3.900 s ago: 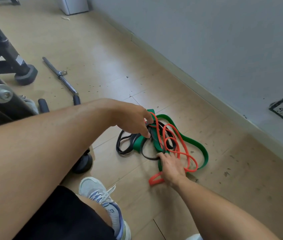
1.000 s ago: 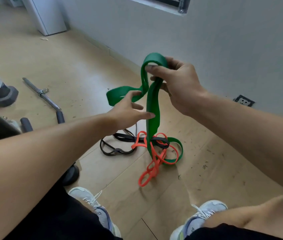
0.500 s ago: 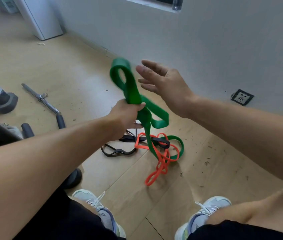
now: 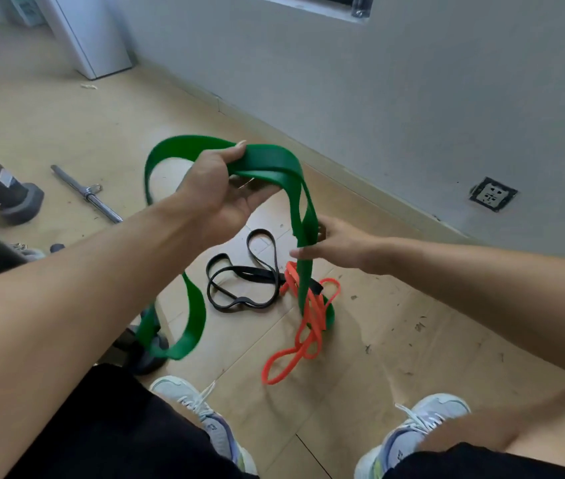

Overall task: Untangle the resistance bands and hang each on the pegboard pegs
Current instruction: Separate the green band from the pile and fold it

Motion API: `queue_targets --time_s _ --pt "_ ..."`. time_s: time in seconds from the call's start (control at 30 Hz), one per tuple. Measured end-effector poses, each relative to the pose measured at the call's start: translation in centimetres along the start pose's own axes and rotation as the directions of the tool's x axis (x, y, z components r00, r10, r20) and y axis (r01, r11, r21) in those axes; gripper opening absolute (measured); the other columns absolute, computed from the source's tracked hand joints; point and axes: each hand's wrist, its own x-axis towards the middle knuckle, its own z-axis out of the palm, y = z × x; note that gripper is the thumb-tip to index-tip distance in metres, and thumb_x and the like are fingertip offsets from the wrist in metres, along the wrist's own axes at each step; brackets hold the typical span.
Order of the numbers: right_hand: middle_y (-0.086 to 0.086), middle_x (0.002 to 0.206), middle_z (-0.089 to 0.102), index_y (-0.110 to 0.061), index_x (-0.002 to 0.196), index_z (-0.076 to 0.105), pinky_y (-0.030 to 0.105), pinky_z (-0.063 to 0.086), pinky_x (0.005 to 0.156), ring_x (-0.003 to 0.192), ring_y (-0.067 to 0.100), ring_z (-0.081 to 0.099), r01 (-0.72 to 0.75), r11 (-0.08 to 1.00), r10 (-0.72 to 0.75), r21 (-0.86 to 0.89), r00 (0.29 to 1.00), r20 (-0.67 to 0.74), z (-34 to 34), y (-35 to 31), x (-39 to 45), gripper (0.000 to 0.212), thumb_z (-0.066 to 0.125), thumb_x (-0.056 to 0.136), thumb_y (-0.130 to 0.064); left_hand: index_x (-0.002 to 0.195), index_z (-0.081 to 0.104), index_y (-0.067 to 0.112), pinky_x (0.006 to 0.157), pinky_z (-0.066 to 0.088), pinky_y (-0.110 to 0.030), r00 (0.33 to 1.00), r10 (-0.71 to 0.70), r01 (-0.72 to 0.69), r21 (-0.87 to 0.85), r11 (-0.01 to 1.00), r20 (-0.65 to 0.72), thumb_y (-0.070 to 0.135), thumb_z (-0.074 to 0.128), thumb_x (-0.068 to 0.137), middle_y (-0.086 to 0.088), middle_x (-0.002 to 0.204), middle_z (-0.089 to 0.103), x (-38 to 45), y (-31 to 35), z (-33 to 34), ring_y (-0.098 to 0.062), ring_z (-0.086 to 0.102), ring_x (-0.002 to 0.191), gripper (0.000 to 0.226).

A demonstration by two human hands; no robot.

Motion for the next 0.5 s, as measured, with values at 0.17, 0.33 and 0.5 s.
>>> queue_targets --time_s 0.17,0.33,0.5 --pt "0.000 0.110 0.068 -0.024 0.110 0.056 0.042 0.057 0.095 0.105 0.023 0.069 0.074 0.995 -0.064 0.066 0.987 -0.151 -0.1 0.4 1.0 0.022 0.071 0.096 -0.030 0.130 0.047 -0.010 0.077 0.062 -0.054 0.984 -0.047 0.032 -0.087 0.996 -0.171 0.032 0.048 0.106 -0.029 0.110 0.070 1.0 1.2 -2.6 -0.041 0.073 0.100 0.048" --pt "-0.001 0.096 0.067 -0.032 0.099 0.058 0.030 0.059 0.071 0.084 0.018 0.069 0.310 0.948 -0.256 0.073 0.876 -0.409 -2.2 -3.0 -0.3 0.029 0.083 0.086 -0.033 0.117 0.063 -0.010 0.076 0.060 -0.045 0.946 -0.273 0.310 0.741 0.596 -0.176 0.080 0.040 0.089 -0.028 0.108 0.073 -0.9 1.3 -4.5 -0.042 0.074 0.095 0.097" --pt "-0.016 0.097 0.069 -0.039 0.106 0.066 0.037 0.058 0.082 0.097 0.007 0.064 0.381 0.883 -0.450 -0.273 0.852 -0.267 -1.9 -5.5 -2.2 0.040 0.090 0.074 -0.041 0.113 0.065 0.017 0.084 0.058 -0.035 0.970 0.191 -0.201 0.944 0.263 0.153 0.040 0.088 0.073 -0.001 0.105 0.071 -0.3 1.0 -3.7 -0.015 0.067 0.101 0.050"
